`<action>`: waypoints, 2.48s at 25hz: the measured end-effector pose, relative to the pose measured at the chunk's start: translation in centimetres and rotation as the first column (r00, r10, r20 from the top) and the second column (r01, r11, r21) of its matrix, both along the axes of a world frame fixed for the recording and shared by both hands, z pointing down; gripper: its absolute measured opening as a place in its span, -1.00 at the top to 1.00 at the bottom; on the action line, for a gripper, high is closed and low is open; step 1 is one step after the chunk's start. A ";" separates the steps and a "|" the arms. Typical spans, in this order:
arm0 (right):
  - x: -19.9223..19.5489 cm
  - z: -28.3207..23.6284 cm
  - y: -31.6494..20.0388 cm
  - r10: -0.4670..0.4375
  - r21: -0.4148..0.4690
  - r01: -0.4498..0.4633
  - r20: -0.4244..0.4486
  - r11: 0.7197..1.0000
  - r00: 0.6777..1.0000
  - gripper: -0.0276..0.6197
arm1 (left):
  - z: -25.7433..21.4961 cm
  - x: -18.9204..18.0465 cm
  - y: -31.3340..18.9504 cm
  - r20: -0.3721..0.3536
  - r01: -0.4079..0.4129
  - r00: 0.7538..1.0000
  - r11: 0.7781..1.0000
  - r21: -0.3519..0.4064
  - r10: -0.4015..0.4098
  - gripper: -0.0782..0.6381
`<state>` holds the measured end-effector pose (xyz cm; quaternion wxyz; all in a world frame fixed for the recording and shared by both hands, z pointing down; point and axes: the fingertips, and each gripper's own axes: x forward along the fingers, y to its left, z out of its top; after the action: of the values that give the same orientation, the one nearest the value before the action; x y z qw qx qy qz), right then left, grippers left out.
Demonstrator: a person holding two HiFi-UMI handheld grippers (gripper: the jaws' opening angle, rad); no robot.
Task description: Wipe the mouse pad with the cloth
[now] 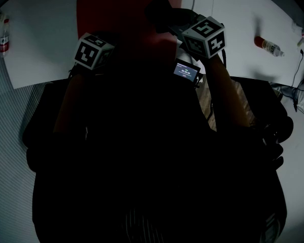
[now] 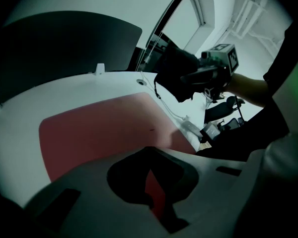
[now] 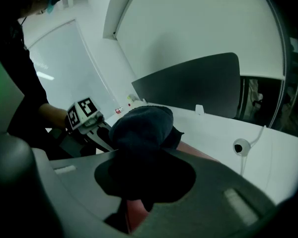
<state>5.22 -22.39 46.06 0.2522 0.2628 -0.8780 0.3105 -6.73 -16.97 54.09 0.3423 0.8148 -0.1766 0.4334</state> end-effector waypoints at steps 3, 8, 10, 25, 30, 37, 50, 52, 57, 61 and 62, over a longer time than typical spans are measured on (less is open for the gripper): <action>0.1 3.6 0.4 -0.048 0.009 0.050 -0.100 0.999 0.994 0.70 | 0.7 0.7 0.0 -0.027 0.008 1.000 0.999 -0.039 -0.009 0.77; 0.1 9.7 1.9 -0.155 -0.066 0.143 -0.245 0.988 0.957 0.70 | 2.2 0.5 -0.3 -0.007 0.025 1.000 0.998 -0.050 -0.025 0.77; 0.4 12.2 2.5 -0.194 -0.096 0.172 -0.316 0.980 0.929 0.70 | 2.9 0.2 -0.4 0.007 0.032 0.999 0.998 -0.047 -0.032 0.77; 0.3 16.8 4.9 -0.310 -0.141 0.276 -0.417 0.951 0.854 0.70 | 9.3 -1.0 -1.6 0.180 -0.018 0.983 1.000 -0.023 0.022 0.77; 0.1 16.9 5.0 -0.335 -0.172 0.289 -0.415 0.942 0.846 0.70 | 10.1 -1.2 -1.5 0.204 -0.038 0.979 0.998 0.040 0.029 0.77; 2.0 14.0 -1.3 -0.265 -0.051 0.275 -0.477 0.960 0.838 0.70 | 10.0 -0.9 -1.4 0.165 -0.003 0.986 1.000 0.022 0.000 0.77; 2.2 17.0 -5.1 -0.322 -0.023 0.411 -0.664 0.911 0.675 0.71 | 10.1 -0.9 -1.5 0.153 -0.008 0.988 1.000 0.012 0.006 0.77; 1.7 17.1 -4.2 -0.358 -0.054 0.435 -0.663 0.899 0.658 0.71 | 10.1 -0.9 -1.6 0.160 -0.016 0.987 1.000 0.009 0.014 0.77; -3.6 17.2 2.7 -0.484 -0.069 0.567 -0.611 0.821 0.626 0.72 | 10.2 -1.1 -1.4 0.172 -0.021 0.985 1.000 -0.002 0.021 0.77; -6.7 17.7 7.1 -0.612 -0.093 0.695 -0.567 0.713 0.551 0.71 | 10.3 -1.3 -1.7 0.166 -0.015 0.986 1.000 -0.004 0.016 0.77; -6.8 17.8 7.1 -0.628 -0.102 0.699 -0.544 0.708 0.556 0.71 | 10.3 -1.3 -1.6 0.163 -0.012 0.987 1.000 -0.006 0.013 0.77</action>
<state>-1.57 -15.27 63.82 0.5705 0.0037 -0.8199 0.0487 -8.06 -18.58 64.38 0.3259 0.7768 -0.1979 0.5011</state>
